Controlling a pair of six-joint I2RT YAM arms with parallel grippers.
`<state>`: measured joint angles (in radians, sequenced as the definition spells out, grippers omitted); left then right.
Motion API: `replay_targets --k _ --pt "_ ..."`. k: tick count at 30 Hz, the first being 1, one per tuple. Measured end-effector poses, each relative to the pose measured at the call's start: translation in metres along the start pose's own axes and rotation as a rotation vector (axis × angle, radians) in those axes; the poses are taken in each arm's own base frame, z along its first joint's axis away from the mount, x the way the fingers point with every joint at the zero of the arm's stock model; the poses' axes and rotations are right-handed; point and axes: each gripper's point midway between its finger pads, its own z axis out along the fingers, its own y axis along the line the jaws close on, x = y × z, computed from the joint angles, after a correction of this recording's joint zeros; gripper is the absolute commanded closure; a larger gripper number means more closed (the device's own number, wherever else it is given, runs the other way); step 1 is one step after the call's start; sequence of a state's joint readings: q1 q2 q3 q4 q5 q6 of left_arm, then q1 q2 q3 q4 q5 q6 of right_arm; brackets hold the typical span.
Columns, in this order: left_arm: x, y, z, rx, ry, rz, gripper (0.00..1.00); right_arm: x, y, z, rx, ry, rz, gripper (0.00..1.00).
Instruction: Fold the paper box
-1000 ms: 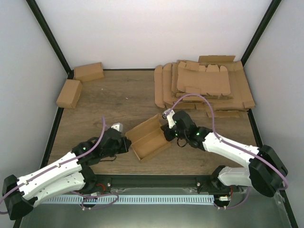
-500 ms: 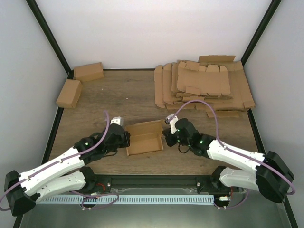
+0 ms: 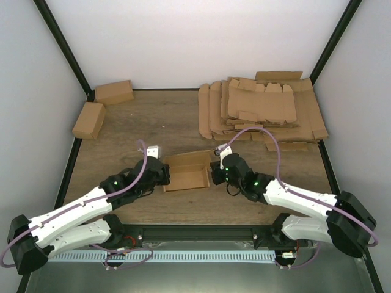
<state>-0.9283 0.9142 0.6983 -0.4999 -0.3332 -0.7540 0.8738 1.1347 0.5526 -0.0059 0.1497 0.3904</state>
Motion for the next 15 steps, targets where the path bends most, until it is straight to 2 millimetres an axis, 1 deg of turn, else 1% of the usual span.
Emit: replay_targets --k 4,6,11,15 --pt "0.015 0.007 0.006 0.023 0.007 -0.001 0.96 0.003 -0.006 0.004 0.057 -0.001 0.019 0.99" --pt "0.018 0.008 0.007 0.032 0.007 -0.003 0.96 0.005 -0.006 0.006 0.070 0.000 0.018 0.99" --pt "0.019 0.004 0.008 0.059 0.004 -0.010 0.96 0.008 0.001 0.008 0.085 -0.007 0.016 0.99" --pt "0.030 0.009 0.011 0.063 0.029 -0.013 0.96 0.010 0.004 0.008 0.095 -0.012 0.035 0.99"
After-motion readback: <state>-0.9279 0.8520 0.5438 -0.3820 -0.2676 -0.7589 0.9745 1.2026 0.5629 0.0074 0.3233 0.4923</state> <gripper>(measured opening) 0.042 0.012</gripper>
